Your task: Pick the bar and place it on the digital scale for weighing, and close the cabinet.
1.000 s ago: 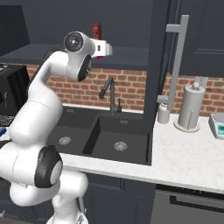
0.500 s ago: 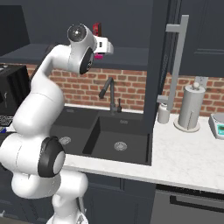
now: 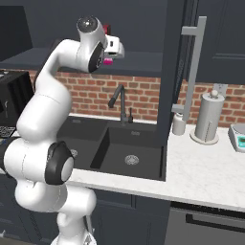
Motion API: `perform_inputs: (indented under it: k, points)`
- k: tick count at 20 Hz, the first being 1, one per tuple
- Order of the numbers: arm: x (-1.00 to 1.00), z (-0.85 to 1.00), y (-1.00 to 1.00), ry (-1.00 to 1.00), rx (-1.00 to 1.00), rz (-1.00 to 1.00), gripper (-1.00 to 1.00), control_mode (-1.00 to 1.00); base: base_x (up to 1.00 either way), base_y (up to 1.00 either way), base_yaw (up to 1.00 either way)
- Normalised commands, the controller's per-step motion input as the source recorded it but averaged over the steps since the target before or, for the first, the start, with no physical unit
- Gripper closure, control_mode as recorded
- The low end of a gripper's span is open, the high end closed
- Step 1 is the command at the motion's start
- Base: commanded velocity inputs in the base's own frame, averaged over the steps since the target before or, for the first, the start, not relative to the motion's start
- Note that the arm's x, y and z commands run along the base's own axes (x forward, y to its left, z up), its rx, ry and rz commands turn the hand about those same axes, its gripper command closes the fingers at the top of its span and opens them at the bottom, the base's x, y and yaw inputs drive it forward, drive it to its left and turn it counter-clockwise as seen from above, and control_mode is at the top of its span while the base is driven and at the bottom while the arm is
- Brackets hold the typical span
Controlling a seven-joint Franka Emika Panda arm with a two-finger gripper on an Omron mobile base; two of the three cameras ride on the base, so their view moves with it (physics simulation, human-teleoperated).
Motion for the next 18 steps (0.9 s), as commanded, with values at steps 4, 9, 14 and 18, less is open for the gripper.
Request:
perform_inputs:
  k: [4, 9, 14, 18]
  points:
    - [0.32, -0.11, 0.07, 0.00, 0.00, 0.00, -1.00, -1.00, 0.00, 0.00, 0.00]
    - [0.49, -0.17, 0.10, 0.00, 0.00, 0.00, -1.00, -1.00, 0.00, 0.00, 0.00]
    - [0.64, -0.05, 0.00, 0.11, 0.00, 0.01, -1.00, -1.00, 0.00, 0.00, 0.00]
    - [0.55, -0.04, 0.00, 0.14, 0.00, 0.02, -1.00, -1.00, 0.00, 0.00, 0.00]
